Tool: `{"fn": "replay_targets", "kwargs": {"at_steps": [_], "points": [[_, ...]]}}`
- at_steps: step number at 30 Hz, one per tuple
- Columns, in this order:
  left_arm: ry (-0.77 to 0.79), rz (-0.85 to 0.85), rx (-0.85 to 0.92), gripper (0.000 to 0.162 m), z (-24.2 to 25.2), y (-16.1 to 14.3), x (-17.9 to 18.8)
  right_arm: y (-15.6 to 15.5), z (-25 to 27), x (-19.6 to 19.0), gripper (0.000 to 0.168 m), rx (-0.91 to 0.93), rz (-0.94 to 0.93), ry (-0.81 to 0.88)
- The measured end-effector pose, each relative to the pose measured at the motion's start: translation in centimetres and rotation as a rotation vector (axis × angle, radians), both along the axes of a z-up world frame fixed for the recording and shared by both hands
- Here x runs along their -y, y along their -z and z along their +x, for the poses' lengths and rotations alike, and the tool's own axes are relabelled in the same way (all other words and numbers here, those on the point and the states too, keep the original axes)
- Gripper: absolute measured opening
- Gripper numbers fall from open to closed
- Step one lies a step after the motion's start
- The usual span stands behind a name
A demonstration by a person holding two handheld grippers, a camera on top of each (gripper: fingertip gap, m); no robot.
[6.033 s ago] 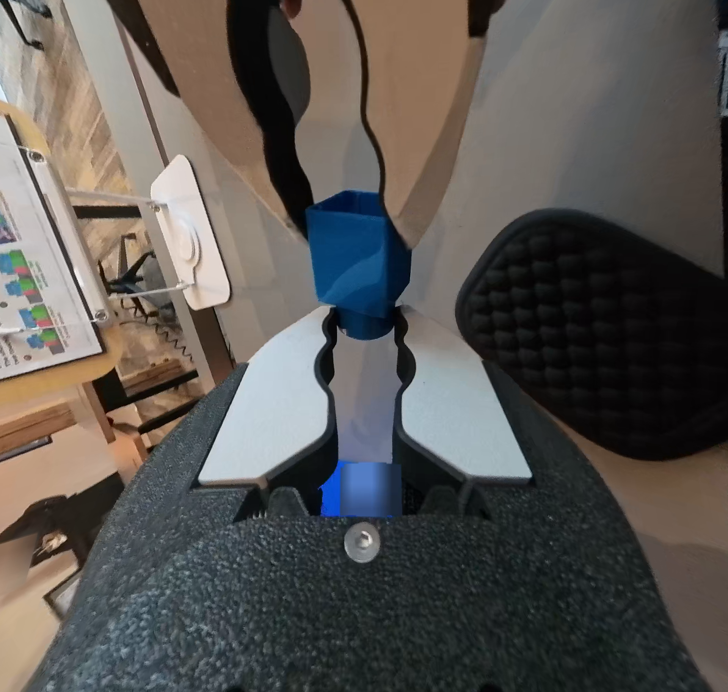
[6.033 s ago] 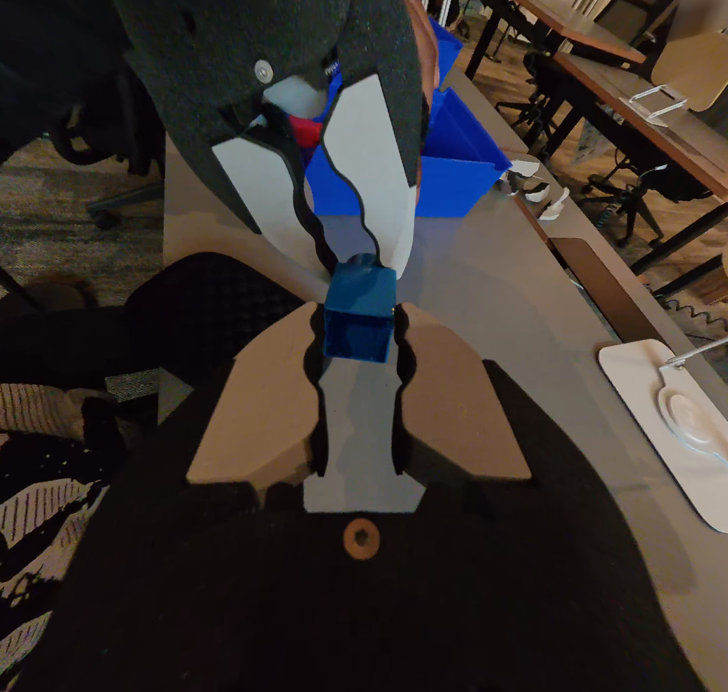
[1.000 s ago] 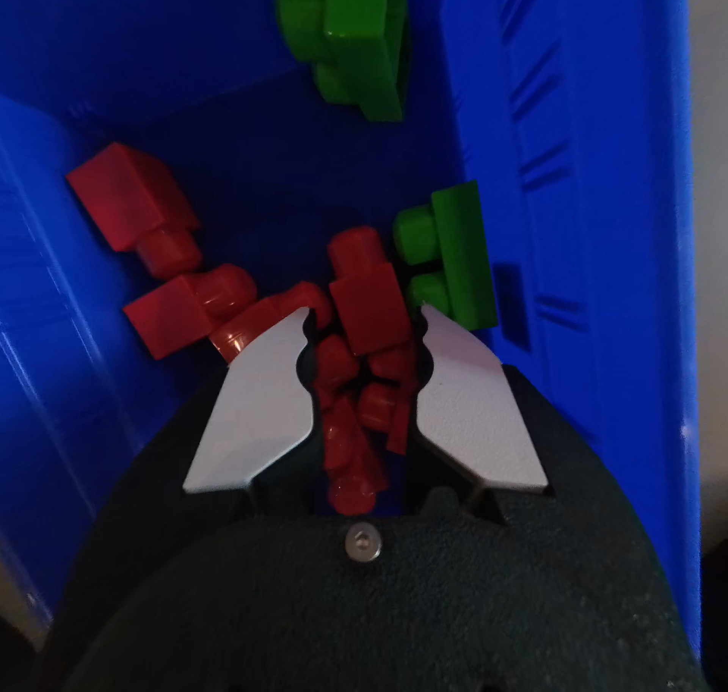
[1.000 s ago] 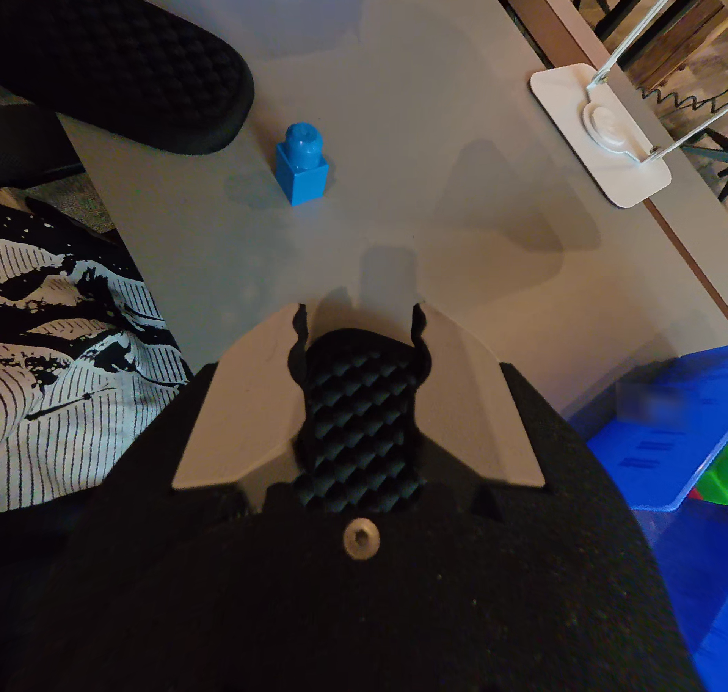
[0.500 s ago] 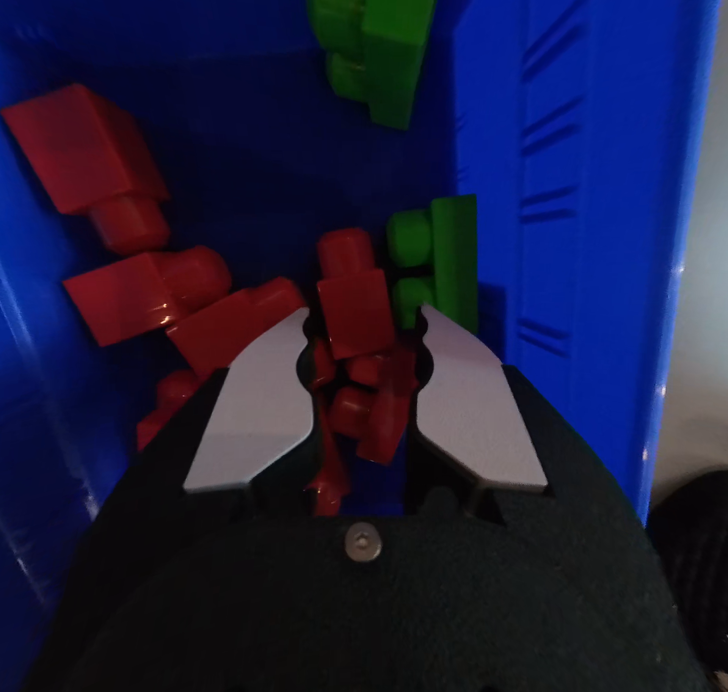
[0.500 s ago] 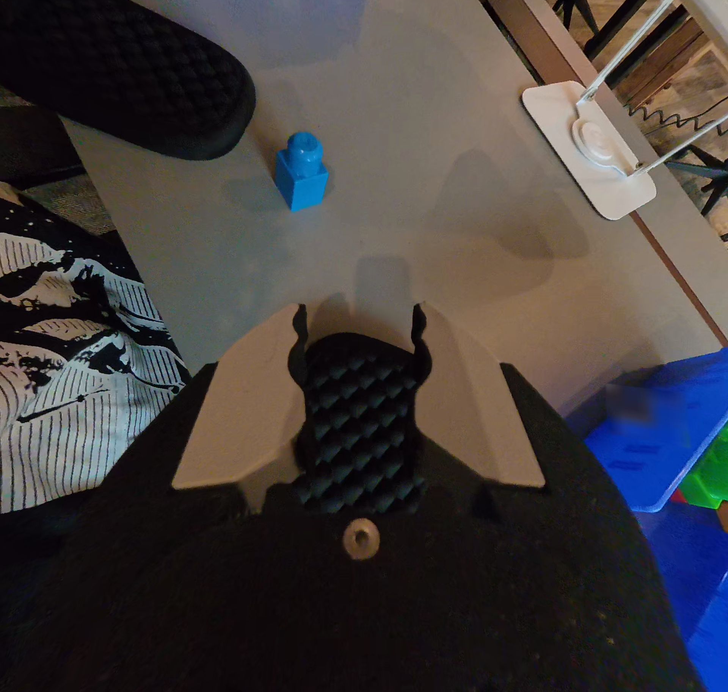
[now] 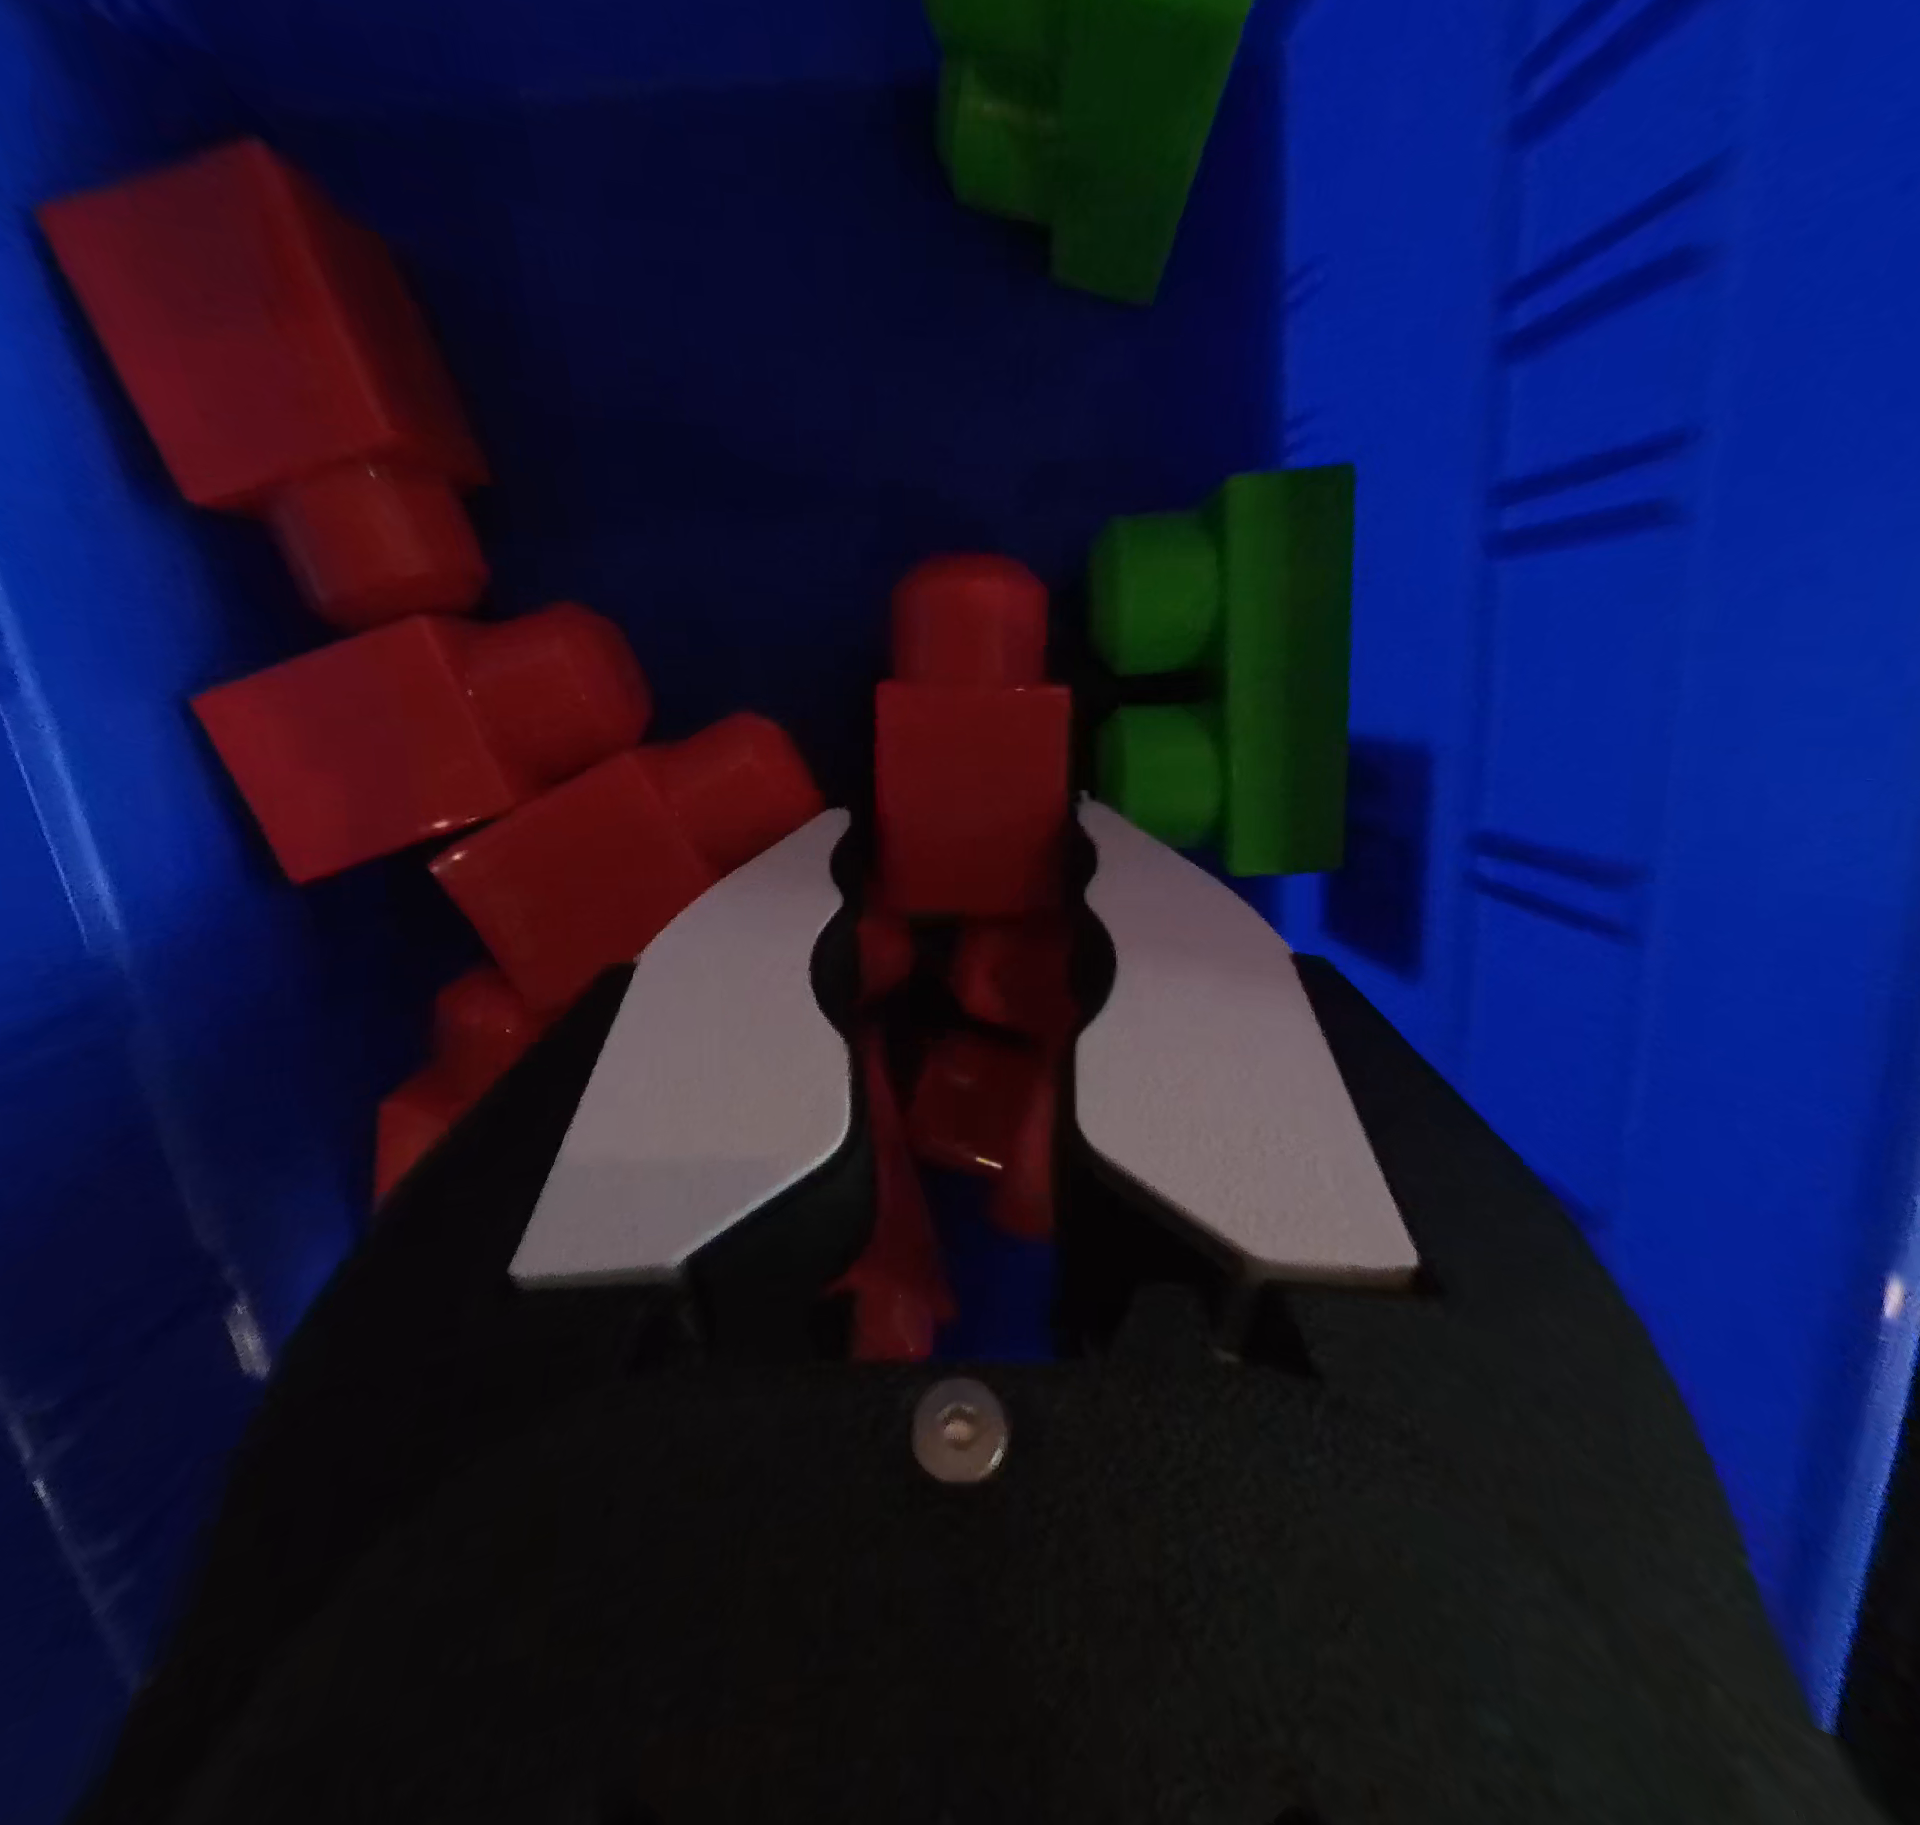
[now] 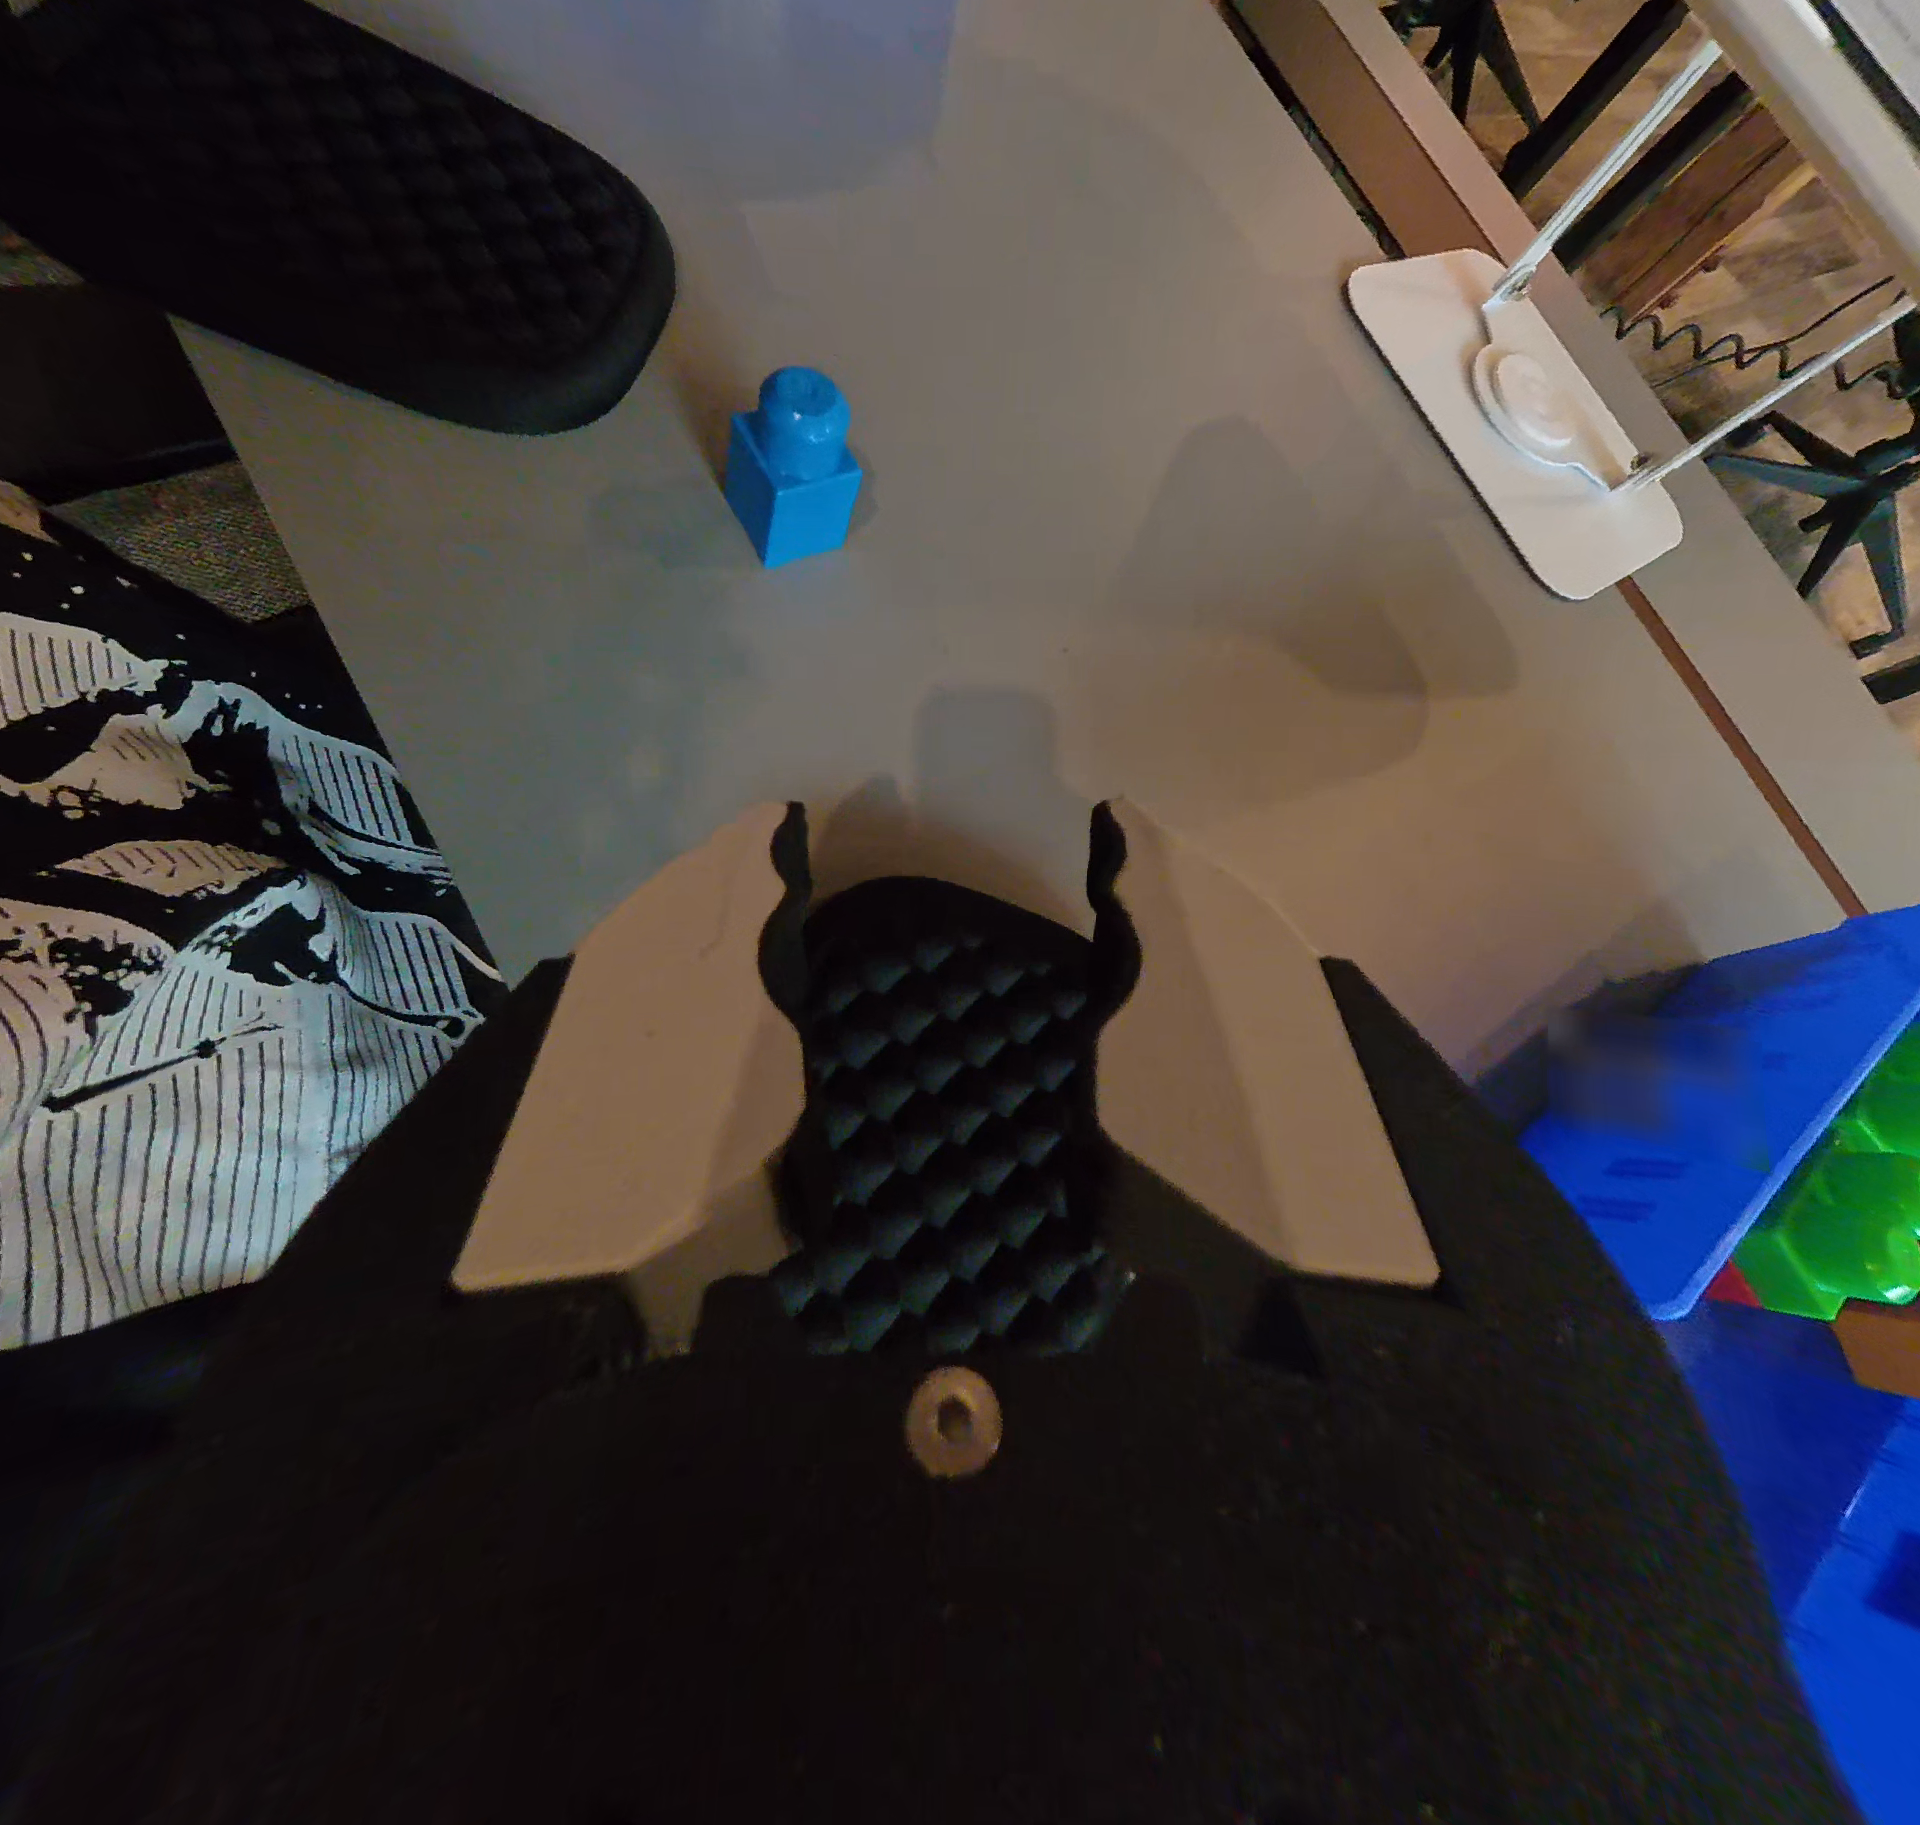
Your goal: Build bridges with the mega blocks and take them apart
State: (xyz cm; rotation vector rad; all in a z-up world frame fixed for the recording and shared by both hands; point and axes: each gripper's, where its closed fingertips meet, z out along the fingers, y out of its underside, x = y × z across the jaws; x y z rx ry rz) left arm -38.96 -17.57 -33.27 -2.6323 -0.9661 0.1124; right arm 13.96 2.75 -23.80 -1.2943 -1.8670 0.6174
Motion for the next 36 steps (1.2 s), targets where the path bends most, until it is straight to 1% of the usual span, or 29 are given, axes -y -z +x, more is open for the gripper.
{"fn": "replay_targets", "kwargs": {"at_steps": [1,4,7,11,15,19,22,24,27,31,36], "points": [[0.004,-0.006,-0.013,0.035,-0.1,0.0,-0.1,0.0,-0.1,0.1,0.051,0.000,0.000,-0.003],[0.011,0.011,-0.039,0.035,-0.3,-0.1,-0.4,0.2,-0.1,0.3,0.052,0.011,0.005,-0.012],[0.037,0.110,-0.057,0.035,-0.1,-1.2,-0.8,0.4,-0.1,0.3,0.052,0.017,0.004,-0.015],[0.089,0.322,-0.140,0.035,0.9,-4.9,-1.0,0.3,-0.4,0.2,0.051,0.001,-0.003,-0.019],[0.175,0.549,-0.255,0.034,4.1,-9.8,-0.8,0.1,-1.3,1.2,0.050,-0.032,-0.037,-0.065],[0.283,0.707,-0.334,0.034,9.7,-13.8,-0.5,-0.2,-2.6,2.7,0.049,-0.051,-0.061,-0.129],[0.393,0.785,-0.356,0.034,14.7,-15.6,-0.9,-0.6,-3.7,3.9,0.049,-0.063,-0.068,-0.185],[0.479,0.827,-0.355,0.034,18.3,-16.3,-1.5,-1.1,-4.5,4.7,0.050,-0.072,-0.062,-0.229],[0.623,0.879,-0.339,0.034,24.0,-16.7,-2.7,-2.4,-5.8,6.0,0.050,-0.094,-0.061,-0.306],[0.809,0.928,-0.287,0.034,31.3,-16.2,-4.4,-4.3,-7.1,7.5,0.049,-0.120,-0.055,-0.414],[1.006,0.970,-0.197,0.034,38.4,-15.3,-5.7,-6.2,-8.1,9.5,0.048,-0.130,-0.054,-0.565]]}}
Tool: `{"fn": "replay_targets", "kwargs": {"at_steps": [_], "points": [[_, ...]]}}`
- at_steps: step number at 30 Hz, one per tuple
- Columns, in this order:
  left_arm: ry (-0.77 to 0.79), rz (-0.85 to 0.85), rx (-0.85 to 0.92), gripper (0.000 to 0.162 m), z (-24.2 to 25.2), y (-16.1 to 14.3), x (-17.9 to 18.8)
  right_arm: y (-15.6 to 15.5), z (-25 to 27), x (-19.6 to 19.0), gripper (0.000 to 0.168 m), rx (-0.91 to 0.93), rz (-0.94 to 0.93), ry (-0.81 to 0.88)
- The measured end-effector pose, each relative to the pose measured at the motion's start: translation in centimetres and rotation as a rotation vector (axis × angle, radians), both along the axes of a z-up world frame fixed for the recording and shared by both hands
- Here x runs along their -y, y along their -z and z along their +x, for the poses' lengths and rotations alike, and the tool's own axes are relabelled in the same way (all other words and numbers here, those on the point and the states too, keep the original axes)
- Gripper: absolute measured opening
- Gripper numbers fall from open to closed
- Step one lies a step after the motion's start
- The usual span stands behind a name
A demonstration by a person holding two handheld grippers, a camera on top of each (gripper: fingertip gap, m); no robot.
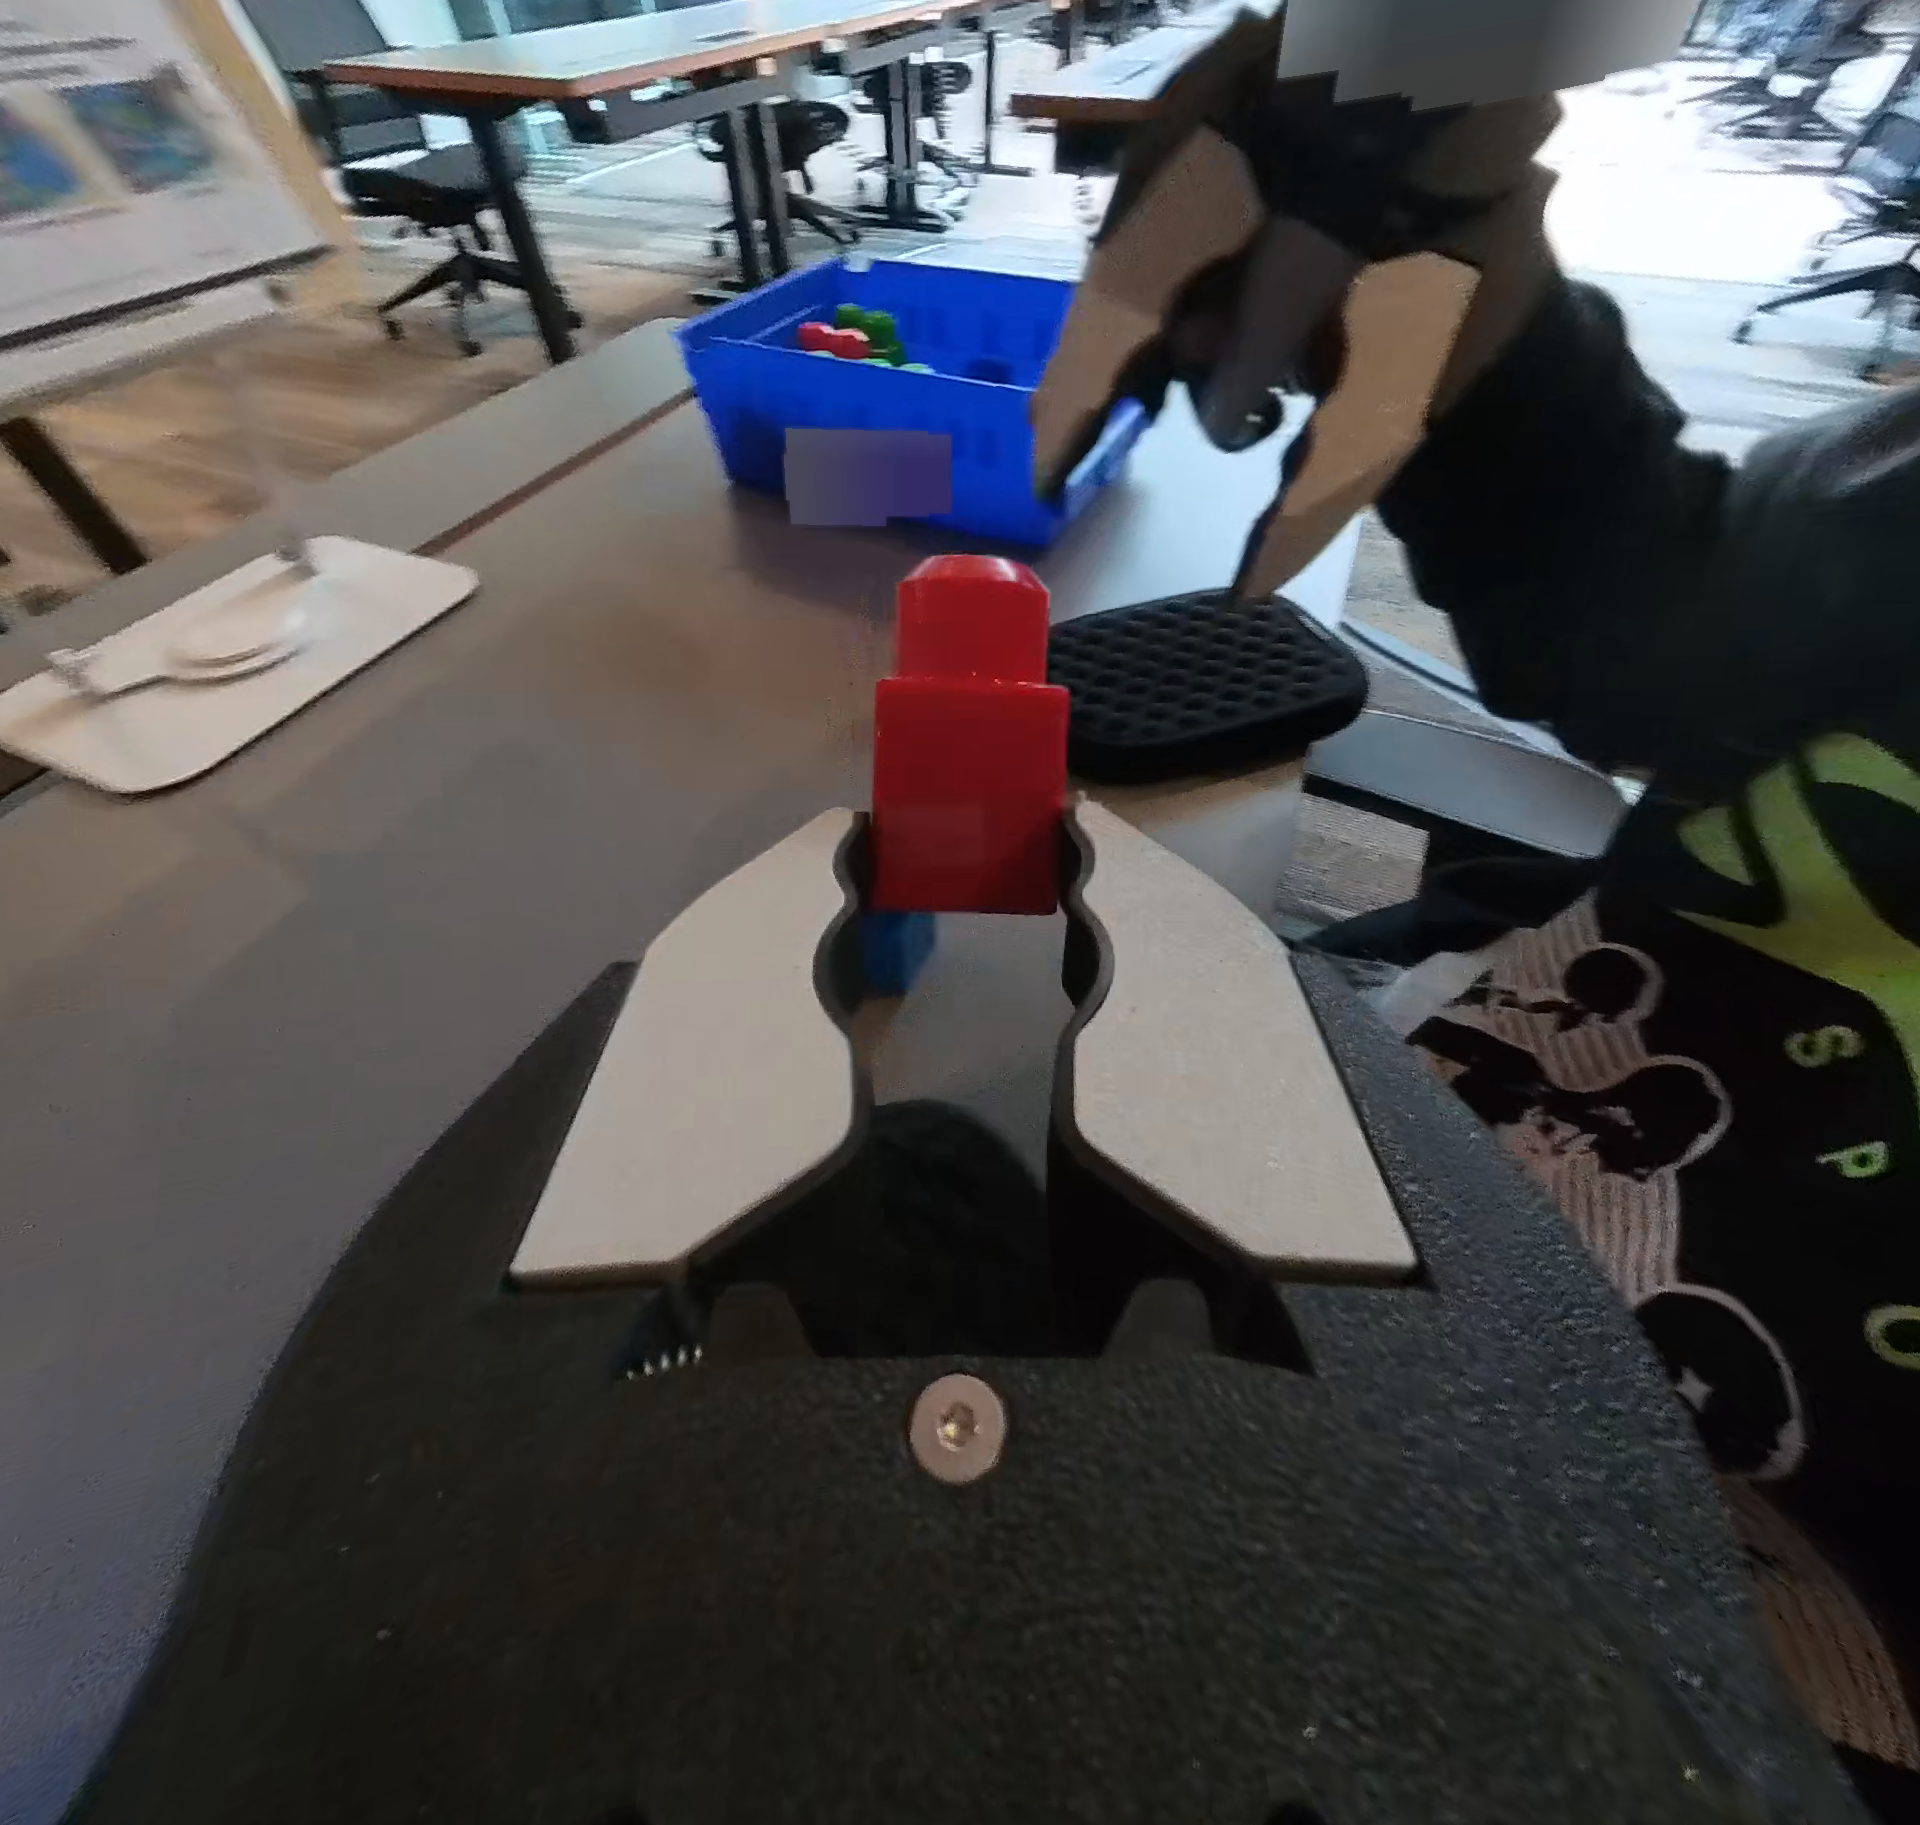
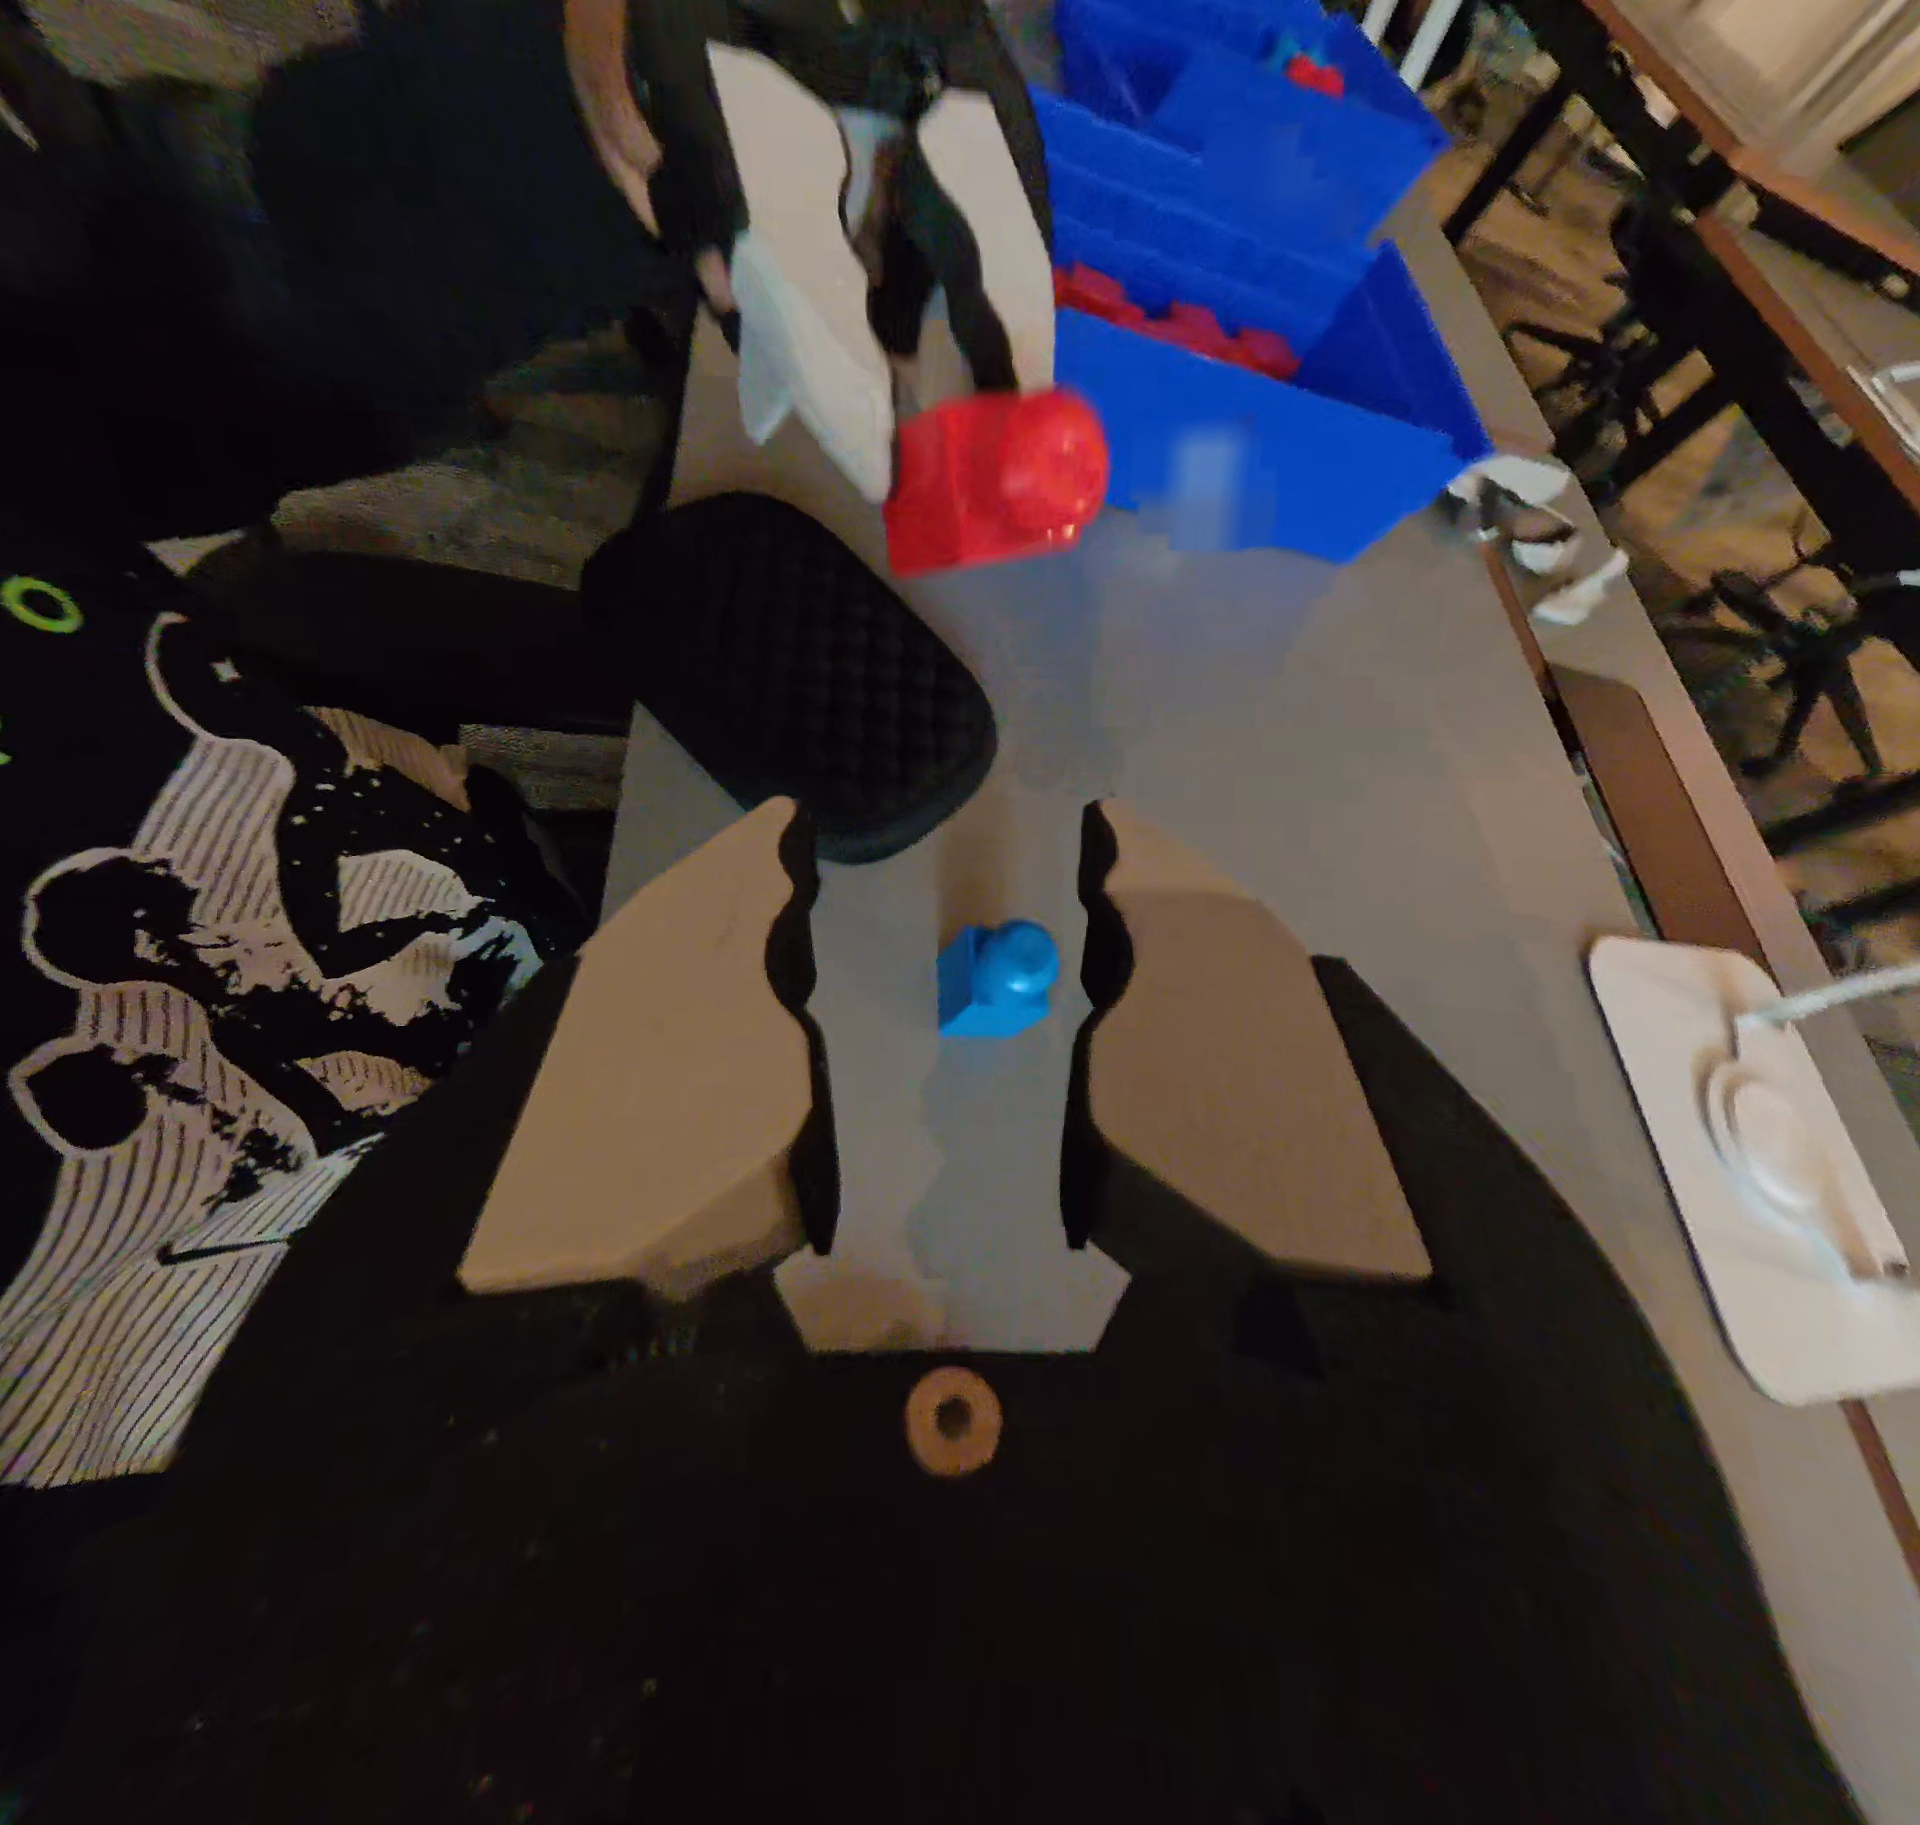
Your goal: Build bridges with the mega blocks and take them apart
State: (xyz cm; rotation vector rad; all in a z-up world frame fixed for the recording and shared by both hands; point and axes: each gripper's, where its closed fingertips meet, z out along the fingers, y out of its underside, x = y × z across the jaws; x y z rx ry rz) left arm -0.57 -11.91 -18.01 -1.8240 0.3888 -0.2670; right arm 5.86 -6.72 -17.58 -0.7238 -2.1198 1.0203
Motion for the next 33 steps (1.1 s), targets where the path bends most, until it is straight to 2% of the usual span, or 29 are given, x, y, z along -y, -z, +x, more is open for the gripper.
{"fn": "replay_targets", "kwargs": {"at_steps": [5,10,12,14,18,19,20,25,29,33], "points": [[0.119,-0.017,-0.011,0.034,3.5,0.8,-0.8,-1.1,-0.2,1.8,0.046,0.014,0.009,-0.156],[0.193,-0.024,-0.005,0.034,5.5,1.2,-1.2,-0.7,-0.2,2.7,0.041,0.061,0.015,-0.252],[0.208,-0.025,-0.012,0.034,5.9,1.2,-1.3,-0.5,0.0,2.9,0.039,0.068,0.022,-0.270],[0.217,-0.025,-0.020,0.034,6.1,1.1,-1.4,-0.5,0.1,3.0,0.028,0.070,0.019,-0.279],[0.208,-0.029,0.015,0.035,6.0,1.2,-1.7,-0.5,0.1,2.6,0.028,0.081,0.033,-0.249],[0.184,-0.027,0.015,0.041,5.5,1.4,-2.0,-0.3,0.0,2.2,0.028,0.089,0.054,-0.225],[0.162,-0.027,0.007,0.049,5.1,1.8,-2.1,0.1,0.0,1.7,0.028,0.108,0.081,-0.205],[0.071,-0.030,-0.017,0.057,3.0,3.5,-1.7,3.3,0.1,-1.8,0.028,0.274,0.237,-0.098],[-0.011,-0.051,-0.041,0.057,1.0,4.8,-1.3,6.9,-0.5,-4.2,0.028,0.430,0.326,-0.026],[-0.029,-0.049,-0.021,0.057,0.4,5.3,-0.8,9.8,-1.4,-5.3,0.028,0.528,0.374,-0.011]]}}
